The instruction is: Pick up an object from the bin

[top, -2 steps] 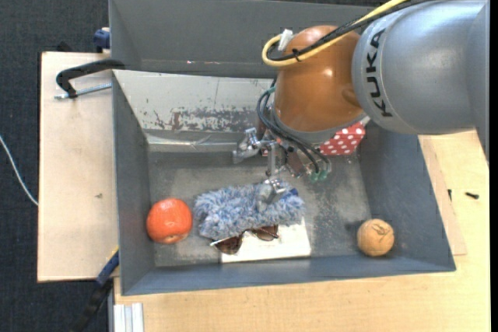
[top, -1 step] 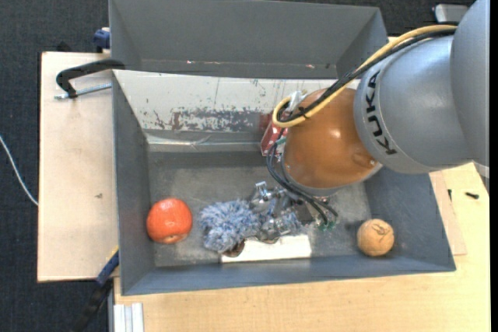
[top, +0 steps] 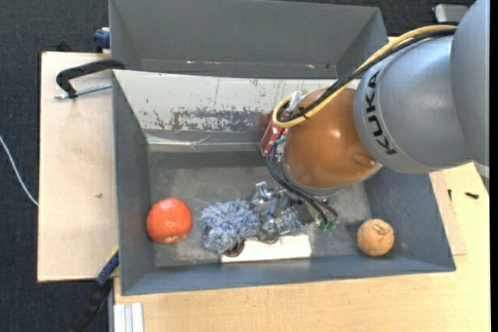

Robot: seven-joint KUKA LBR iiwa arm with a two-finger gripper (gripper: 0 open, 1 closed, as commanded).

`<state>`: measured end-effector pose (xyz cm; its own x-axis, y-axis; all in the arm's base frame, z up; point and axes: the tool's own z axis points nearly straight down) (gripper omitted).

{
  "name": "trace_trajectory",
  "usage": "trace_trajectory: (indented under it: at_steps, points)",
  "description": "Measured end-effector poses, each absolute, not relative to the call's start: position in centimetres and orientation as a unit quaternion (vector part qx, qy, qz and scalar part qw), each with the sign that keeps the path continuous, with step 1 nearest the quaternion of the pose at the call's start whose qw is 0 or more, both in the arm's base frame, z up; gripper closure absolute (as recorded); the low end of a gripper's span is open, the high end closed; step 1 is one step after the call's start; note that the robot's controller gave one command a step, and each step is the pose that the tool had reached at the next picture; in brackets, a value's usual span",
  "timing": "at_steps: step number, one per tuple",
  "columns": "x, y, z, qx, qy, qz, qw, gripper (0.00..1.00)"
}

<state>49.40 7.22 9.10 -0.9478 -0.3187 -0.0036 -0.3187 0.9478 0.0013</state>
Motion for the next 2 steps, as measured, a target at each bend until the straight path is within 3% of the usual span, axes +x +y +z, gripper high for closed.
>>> trace_trajectory:
  at_steps: [1,2]
  points:
    - [49.4,7.2,9.1,-0.162,0.987,0.001,0.002,1.0]
    - [56.9,9.4,17.5,-0.169,0.986,0.001,0.002,1.0]
